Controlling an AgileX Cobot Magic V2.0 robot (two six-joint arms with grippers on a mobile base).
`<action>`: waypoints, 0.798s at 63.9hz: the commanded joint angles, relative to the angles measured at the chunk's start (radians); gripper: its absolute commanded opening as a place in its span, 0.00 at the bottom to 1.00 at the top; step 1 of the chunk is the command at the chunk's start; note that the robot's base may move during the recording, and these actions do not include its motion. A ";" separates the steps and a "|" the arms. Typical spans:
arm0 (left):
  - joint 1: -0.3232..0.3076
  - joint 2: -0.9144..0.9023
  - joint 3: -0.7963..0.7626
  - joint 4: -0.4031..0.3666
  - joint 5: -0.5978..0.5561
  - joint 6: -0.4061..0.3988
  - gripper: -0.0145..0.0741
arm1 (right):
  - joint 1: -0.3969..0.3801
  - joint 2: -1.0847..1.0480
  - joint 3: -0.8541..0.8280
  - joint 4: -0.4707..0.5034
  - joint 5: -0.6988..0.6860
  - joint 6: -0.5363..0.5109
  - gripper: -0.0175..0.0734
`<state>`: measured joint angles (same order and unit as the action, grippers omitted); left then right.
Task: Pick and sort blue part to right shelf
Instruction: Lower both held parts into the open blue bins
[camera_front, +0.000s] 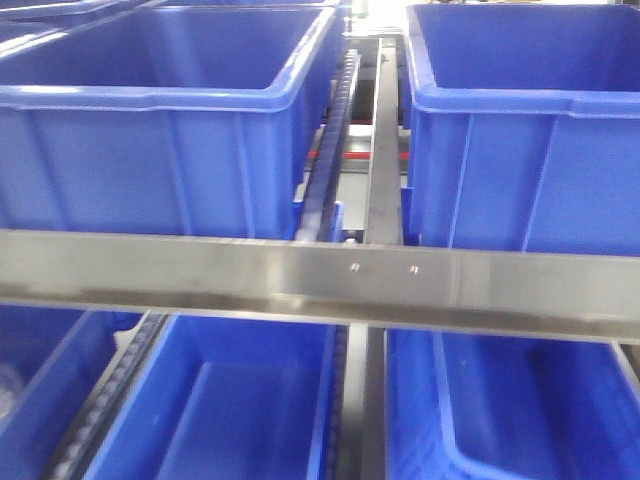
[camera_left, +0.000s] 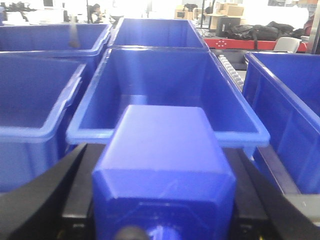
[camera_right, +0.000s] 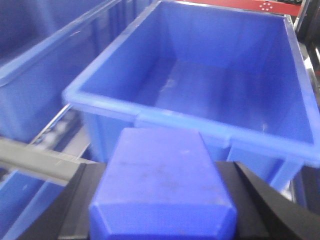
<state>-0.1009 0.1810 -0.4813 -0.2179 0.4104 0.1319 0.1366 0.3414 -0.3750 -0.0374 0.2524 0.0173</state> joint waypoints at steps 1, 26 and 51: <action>-0.001 0.014 -0.029 -0.015 -0.084 0.001 0.62 | -0.004 0.007 -0.032 -0.008 -0.093 -0.005 0.65; -0.001 0.014 -0.029 -0.015 -0.084 0.001 0.62 | -0.004 0.007 -0.032 -0.008 -0.093 -0.005 0.65; -0.001 0.014 -0.029 -0.015 -0.084 0.001 0.62 | -0.004 0.007 -0.032 -0.008 -0.093 -0.005 0.65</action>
<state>-0.1009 0.1810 -0.4813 -0.2179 0.4104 0.1319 0.1366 0.3414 -0.3750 -0.0374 0.2524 0.0173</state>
